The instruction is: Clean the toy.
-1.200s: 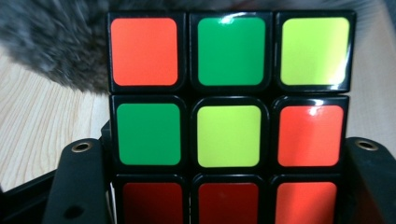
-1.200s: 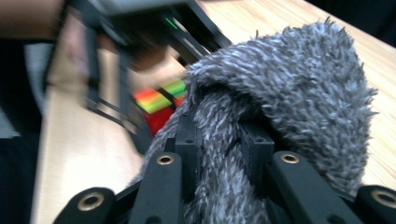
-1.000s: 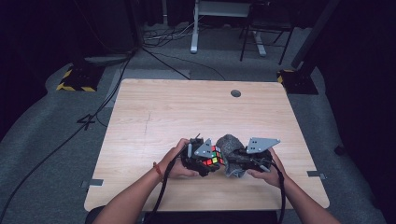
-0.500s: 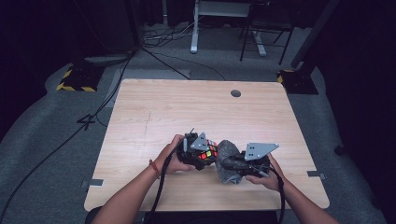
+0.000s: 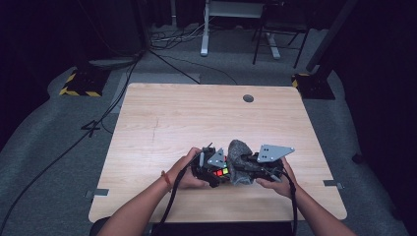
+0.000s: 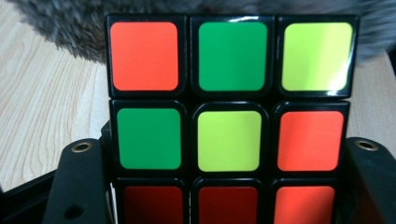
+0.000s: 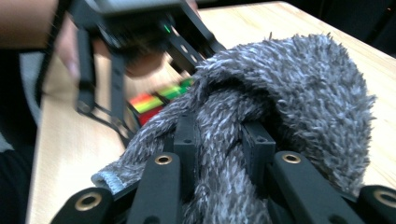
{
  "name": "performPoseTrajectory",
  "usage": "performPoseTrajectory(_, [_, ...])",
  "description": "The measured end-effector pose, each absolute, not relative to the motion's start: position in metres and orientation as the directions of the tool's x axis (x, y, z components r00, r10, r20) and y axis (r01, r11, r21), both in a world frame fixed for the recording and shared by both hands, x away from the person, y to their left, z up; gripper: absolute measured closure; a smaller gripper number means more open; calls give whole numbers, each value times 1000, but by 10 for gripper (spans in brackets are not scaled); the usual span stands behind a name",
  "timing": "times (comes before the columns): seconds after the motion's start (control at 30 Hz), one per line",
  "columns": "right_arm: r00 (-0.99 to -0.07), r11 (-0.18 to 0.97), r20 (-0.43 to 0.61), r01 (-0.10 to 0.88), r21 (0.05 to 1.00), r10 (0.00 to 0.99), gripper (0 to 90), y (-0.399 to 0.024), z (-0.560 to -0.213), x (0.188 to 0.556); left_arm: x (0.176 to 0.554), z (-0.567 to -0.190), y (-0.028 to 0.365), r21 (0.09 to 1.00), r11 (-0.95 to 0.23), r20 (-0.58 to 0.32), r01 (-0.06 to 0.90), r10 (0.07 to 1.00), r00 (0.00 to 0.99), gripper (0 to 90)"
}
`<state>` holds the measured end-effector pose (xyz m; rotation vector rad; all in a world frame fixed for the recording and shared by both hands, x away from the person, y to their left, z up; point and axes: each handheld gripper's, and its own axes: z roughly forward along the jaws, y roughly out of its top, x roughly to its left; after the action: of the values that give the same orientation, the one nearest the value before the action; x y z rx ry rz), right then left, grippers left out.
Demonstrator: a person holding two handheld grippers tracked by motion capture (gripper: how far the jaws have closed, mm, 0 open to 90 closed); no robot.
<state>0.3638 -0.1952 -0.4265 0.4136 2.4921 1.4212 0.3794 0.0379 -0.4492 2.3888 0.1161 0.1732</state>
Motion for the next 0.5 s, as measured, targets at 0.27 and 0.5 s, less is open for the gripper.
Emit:
performPoseTrajectory(0.27, [-934, 526, -26, 177, 832, 356, 732, -204, -439, 367, 380, -442, 46, 717, -696, 94, 34, 145, 985, 333])
performPoseTrajectory(0.5, [-953, 497, -18, 141, 856, 302, 728, -202, -434, 361, 382, -447, 44, 701, -711, 86, 59, 167, 982, 333])
